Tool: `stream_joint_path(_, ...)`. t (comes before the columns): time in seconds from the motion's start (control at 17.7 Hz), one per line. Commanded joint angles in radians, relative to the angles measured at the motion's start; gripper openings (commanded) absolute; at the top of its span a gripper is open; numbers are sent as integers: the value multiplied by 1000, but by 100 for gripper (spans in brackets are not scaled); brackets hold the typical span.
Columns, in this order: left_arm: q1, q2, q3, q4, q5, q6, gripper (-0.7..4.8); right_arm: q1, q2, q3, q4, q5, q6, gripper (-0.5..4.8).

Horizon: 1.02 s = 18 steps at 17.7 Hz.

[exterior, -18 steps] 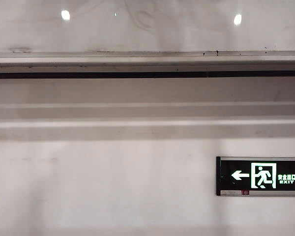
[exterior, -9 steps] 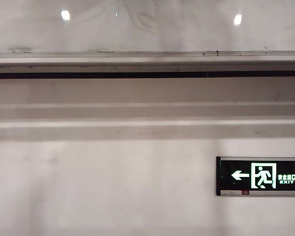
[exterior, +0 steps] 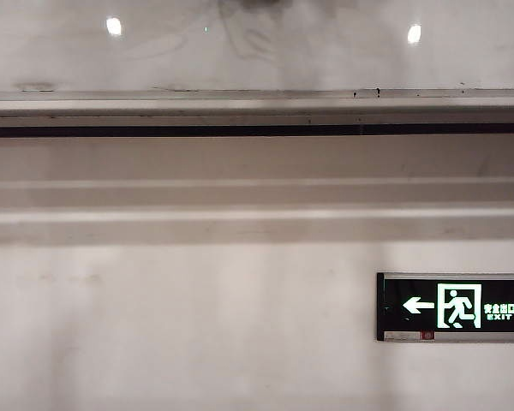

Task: Wipe the whiteboard clean using the black magnetic whiteboard eraser attached to the whiteboard.

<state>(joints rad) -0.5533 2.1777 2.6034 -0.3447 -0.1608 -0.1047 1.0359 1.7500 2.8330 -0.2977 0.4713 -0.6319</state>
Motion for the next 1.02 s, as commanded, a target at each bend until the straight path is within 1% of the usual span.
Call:
stream_joint_path(0.06, 18, -9, 1, 90, -95, -51, 175, 2, -4, 3, 10, 2, 4, -5)
stream_joint_path(0.23, 24, -22, 5, 110, -134, -95, 175, 2, -4, 3, 10, 2, 4, -5)
stream_joint_path(0.4, 29, -40, 5, 167, -165, -95, 175, 2, -4, 3, 9, 2, 3, -5)
stream_joint_path(0.57, 36, -53, 5, 192, -169, -107, 175, 2, -4, 3, 2, 2, 3, -5)
stream_joint_path(0.74, 60, -58, 5, 205, -172, -169, 175, 2, -4, 3, 1, 3, 3, -5)
stream_joint_path(0.91, 113, -59, 5, 222, -151, -285, 175, 2, -5, 3, -3, 3, 3, -5)
stream_joint_path(1.02, 137, -59, 7, 245, -149, -318, 175, 2, -4, 3, -5, 2, 3, -5)
